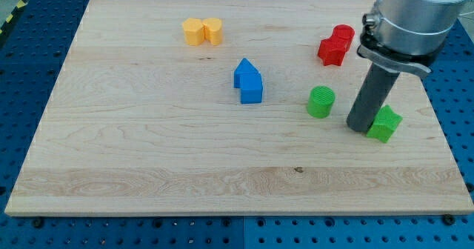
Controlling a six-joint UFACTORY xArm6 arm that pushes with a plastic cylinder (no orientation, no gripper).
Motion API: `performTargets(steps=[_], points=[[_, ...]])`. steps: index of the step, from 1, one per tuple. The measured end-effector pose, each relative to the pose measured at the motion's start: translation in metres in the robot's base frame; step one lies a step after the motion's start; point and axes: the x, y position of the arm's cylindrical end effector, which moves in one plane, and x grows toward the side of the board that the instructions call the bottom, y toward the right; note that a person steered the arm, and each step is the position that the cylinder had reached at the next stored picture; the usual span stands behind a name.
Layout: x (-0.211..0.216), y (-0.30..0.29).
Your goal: Move the green circle towards the center
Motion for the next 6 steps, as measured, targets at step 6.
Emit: performTargets(steps=[6], points=[[-0.022, -0.080]])
